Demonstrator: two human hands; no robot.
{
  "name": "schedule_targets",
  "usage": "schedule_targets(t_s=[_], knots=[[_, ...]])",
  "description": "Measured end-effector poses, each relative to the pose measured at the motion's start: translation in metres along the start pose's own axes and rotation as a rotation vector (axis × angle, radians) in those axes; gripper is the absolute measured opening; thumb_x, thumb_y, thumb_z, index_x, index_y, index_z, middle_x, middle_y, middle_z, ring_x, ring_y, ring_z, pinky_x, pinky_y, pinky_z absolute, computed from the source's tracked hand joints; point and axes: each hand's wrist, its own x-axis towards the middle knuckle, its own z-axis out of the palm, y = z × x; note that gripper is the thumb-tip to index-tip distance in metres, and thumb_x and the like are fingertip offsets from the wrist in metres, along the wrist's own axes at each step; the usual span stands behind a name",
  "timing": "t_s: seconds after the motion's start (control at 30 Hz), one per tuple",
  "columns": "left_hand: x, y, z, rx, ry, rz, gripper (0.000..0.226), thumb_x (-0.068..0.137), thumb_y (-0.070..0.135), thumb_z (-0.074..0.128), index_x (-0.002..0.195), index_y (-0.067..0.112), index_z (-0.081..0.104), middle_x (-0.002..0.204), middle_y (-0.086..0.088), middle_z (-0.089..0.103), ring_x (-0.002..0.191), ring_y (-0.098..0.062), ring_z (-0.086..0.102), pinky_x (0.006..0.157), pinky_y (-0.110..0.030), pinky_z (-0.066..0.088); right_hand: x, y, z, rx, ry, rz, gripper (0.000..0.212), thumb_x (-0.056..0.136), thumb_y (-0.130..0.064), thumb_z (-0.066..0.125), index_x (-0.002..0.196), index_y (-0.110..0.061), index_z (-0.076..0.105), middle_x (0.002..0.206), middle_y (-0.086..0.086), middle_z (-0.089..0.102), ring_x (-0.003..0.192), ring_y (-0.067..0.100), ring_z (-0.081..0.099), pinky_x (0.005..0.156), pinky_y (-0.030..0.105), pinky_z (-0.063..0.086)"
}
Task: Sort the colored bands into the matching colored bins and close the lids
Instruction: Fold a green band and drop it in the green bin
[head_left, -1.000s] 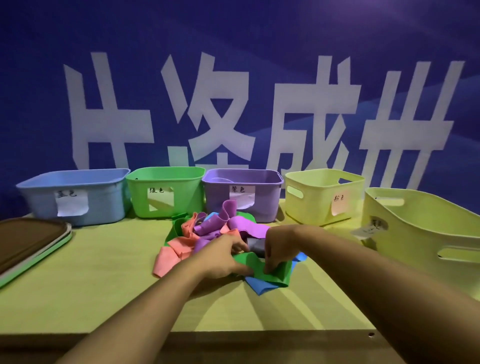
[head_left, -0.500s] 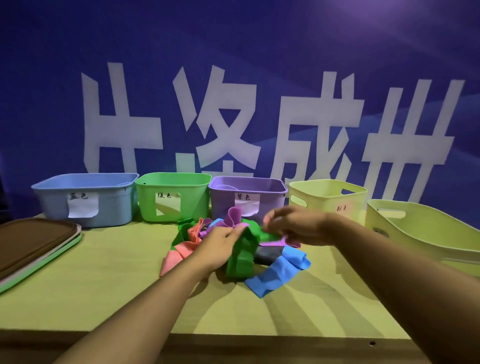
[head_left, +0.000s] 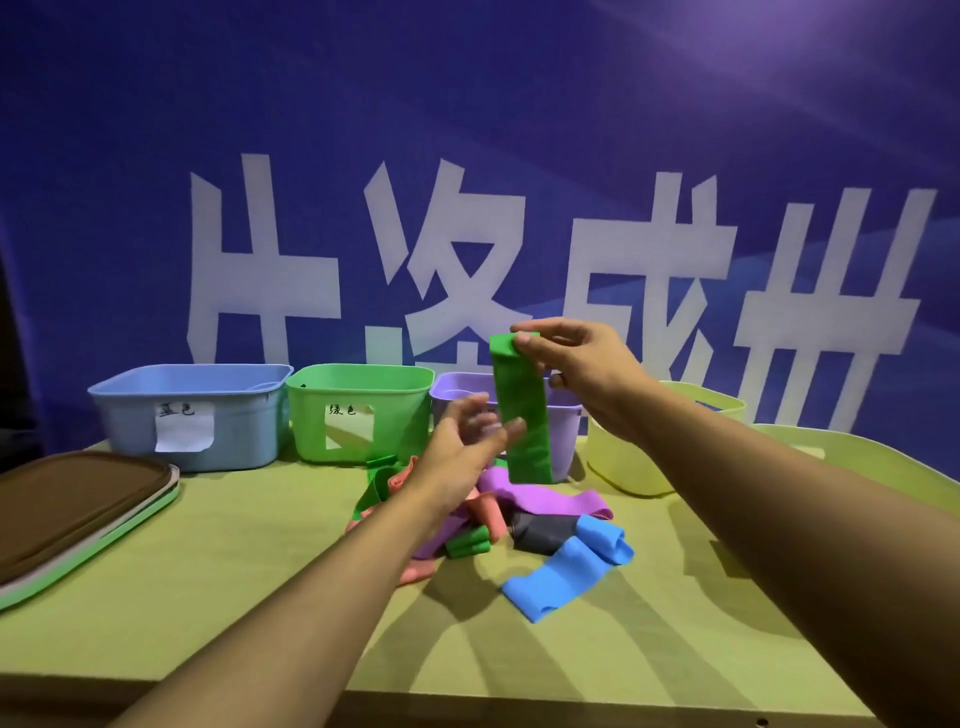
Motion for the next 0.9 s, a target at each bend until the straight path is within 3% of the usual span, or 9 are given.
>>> schedule_targets(t_s=[0.07,0.2,0.27,0.37,0.47,0.57,0.7,0.8,0.9], knots=[[0.006,0.018,0.001,0.046,0.048,0.118,0.072,0.079,0.031,0.081,0.141,0.024,0.046,0.129,0.0,0.062,0.122,-0.015,0.06,0.084,-0.013,0.05,0.001,-0.006,0.002,-0.045,0.025,-0.01,0.021,0.091,-0.029,0.076,0.111,-0.021,0.077,0.09,-0.006,0.077,0.072,0.005,0.064,0.064,0.022,0.048],[0.014,0.053,-0.004,0.25,0.106,0.438,0.069,0.084,0.016,0.083,0.138,0.04,0.048,0.13,0.01,0.061,0.121,-0.004,0.06,0.098,-0.023,0.053,-0.001,-0.01,0.006,-0.048,0.068,0.047,0.021,0.087,-0.032,0.081,0.105,-0.023,0.076,0.098,0.0,0.076,0.08,0.012,0.068,0.066,0.024,0.048],[0.015,0.066,-0.006,0.328,0.086,0.521,0.049,0.086,0.011,0.081,0.123,0.035,0.061,0.117,0.01,0.07,0.111,-0.003,0.067,0.096,-0.03,0.058,-0.003,-0.01,0.008,-0.039,0.063,0.052,0.016,0.089,-0.032,0.079,0.1,-0.022,0.076,0.096,0.004,0.076,0.081,0.015,0.068,0.067,0.025,0.05],[0.015,0.077,-0.011,0.355,0.095,0.536,0.027,0.089,0.017,0.079,0.108,0.034,0.072,0.099,0.007,0.077,0.096,-0.009,0.074,0.092,-0.036,0.06,-0.008,-0.011,0.008,-0.043,0.03,0.032,0.031,0.093,-0.044,0.071,0.095,-0.014,0.077,0.083,0.004,0.074,0.073,0.014,0.06,0.065,0.024,0.048],[0.011,0.085,-0.011,0.292,0.122,0.538,0.012,0.09,0.017,0.078,0.101,0.023,0.077,0.091,0.006,0.079,0.088,-0.009,0.075,0.084,-0.031,0.062,-0.013,-0.011,0.008,0.0,-0.031,-0.001,0.048,0.095,-0.058,0.06,0.077,-0.014,0.07,0.067,0.0,0.061,0.062,0.01,0.048,0.058,0.022,0.04],[0.008,0.09,-0.008,0.218,0.118,0.548,0.013,0.09,0.009,0.077,0.092,0.023,0.076,0.082,0.014,0.077,0.083,-0.004,0.074,0.078,-0.018,0.058,-0.018,-0.007,0.008,-0.013,-0.124,-0.057,0.036,0.093,-0.049,0.066,0.092,-0.013,0.073,0.068,-0.011,0.064,0.061,0.003,0.054,0.065,0.023,0.041],[0.011,0.093,-0.008,0.229,0.141,0.548,0.011,0.09,0.013,0.078,0.093,0.023,0.076,0.086,0.012,0.077,0.084,-0.004,0.074,0.079,-0.019,0.058,-0.029,0.018,0.015,0.018,-0.285,0.036,0.03,0.091,-0.021,0.075,0.119,-0.009,0.072,0.105,0.004,0.079,0.096,0.016,0.076,0.085,0.025,0.058],[0.015,0.092,-0.013,0.289,0.153,0.534,0.009,0.091,0.015,0.077,0.095,0.022,0.076,0.09,0.011,0.076,0.085,-0.002,0.072,0.081,-0.019,0.058,-0.04,0.044,0.026,0.105,-0.229,0.079,0.022,0.089,-0.008,0.075,0.111,-0.006,0.072,0.098,0.006,0.079,0.086,0.017,0.076,0.072,0.024,0.059],[0.023,0.091,-0.02,0.293,0.236,0.506,0.007,0.092,0.017,0.076,0.096,0.023,0.076,0.092,0.009,0.076,0.089,-0.004,0.072,0.087,-0.025,0.059,-0.058,0.072,0.038,0.194,-0.144,0.138,0.015,0.084,-0.013,0.079,0.091,-0.006,0.068,0.084,0.014,0.066,0.07,0.018,0.063,0.063,0.025,0.054]])
